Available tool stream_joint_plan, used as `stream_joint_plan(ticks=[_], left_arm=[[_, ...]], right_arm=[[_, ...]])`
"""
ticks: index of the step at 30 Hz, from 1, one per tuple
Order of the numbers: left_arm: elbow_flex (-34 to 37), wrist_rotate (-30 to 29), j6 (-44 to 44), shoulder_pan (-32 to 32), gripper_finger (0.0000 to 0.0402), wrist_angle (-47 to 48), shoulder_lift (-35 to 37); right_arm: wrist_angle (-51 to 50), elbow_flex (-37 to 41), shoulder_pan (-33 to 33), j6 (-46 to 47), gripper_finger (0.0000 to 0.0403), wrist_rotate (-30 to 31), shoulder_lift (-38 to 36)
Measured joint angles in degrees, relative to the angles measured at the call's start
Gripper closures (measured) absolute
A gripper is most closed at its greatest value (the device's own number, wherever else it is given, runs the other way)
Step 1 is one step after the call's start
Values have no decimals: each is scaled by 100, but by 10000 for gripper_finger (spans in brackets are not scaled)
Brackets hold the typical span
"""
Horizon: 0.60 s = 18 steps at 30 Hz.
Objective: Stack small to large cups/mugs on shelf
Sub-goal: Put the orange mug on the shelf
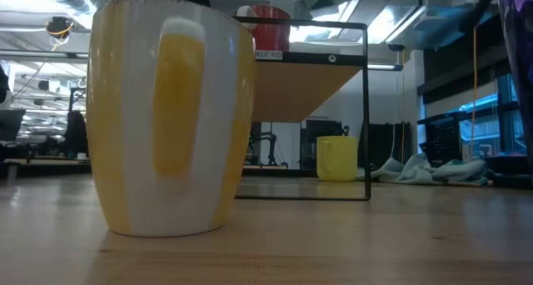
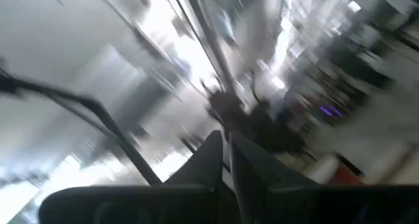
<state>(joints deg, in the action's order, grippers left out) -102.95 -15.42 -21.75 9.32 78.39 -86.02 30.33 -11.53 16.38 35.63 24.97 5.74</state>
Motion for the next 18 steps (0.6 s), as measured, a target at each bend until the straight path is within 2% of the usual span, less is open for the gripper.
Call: stream_joint_plan(ticks=[5, 9, 12, 15, 18], left_arm=[[1058, 61, -283, 1, 324, -902, 363], [1997, 299, -508, 2, 324, -2154, 796], [2595, 345, -684, 2, 324, -2796, 1130], [3087, 334, -878, 2, 324, -3099, 1402], [3550, 418, -1069, 2, 324, -3465, 1629]], right_arm=[[-1768, -1528, 0, -211, 371, 23, 1868], [-3413, -3021, -90, -475, 371, 440, 3251], [-4873, -4056, -314, -233, 371, 494, 4036], [-6056, -4821, -568, 227, 371, 278, 4724], [-6621, -5257, -853, 417, 371, 68, 5295]])
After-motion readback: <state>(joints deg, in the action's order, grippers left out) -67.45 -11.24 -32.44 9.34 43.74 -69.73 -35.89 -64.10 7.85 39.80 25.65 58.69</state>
